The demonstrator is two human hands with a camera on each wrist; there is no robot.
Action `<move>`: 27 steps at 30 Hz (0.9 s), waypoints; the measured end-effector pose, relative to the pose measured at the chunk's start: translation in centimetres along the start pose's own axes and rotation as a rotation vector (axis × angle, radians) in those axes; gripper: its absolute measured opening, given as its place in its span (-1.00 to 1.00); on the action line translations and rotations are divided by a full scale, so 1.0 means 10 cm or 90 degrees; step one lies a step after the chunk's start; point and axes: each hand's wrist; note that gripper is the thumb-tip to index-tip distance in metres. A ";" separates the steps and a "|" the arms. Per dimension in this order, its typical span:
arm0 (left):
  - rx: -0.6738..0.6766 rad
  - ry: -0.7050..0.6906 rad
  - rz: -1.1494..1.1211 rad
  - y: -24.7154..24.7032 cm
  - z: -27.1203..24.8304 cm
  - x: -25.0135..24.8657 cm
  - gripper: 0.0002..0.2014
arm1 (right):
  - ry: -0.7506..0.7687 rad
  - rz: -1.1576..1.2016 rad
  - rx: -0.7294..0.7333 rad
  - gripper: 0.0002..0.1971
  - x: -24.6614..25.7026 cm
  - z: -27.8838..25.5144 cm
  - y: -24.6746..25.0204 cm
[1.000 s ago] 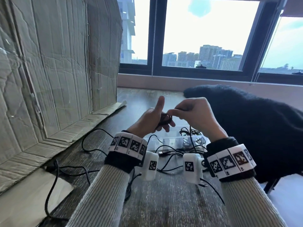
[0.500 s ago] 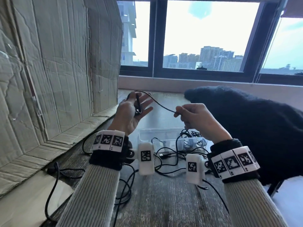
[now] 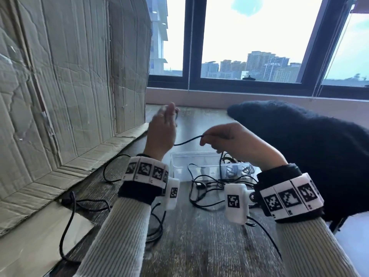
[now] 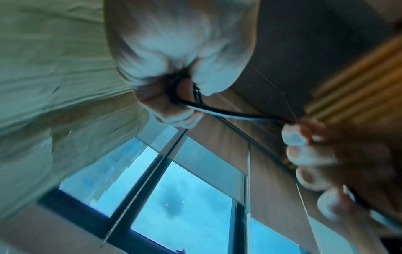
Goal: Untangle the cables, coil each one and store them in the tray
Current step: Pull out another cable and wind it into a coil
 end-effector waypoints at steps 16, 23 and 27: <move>0.575 0.230 -0.175 -0.09 -0.25 -0.20 -0.77 | -0.037 0.090 -0.281 -0.84 -0.37 0.05 0.05; 0.555 0.299 -0.357 0.00 -0.24 -0.19 -0.73 | -0.073 0.110 -0.196 -0.74 -0.36 0.07 -0.05; 0.360 0.422 -0.636 -0.01 -0.15 -0.20 -0.71 | -0.122 0.040 -0.155 -0.69 -0.45 0.05 -0.01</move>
Point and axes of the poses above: each hand's wrist, its own z-axis towards the middle knuckle, its own y-axis out of the back of the hand, x = y × z, and after that the axes turned 15 degrees about y, right-handed
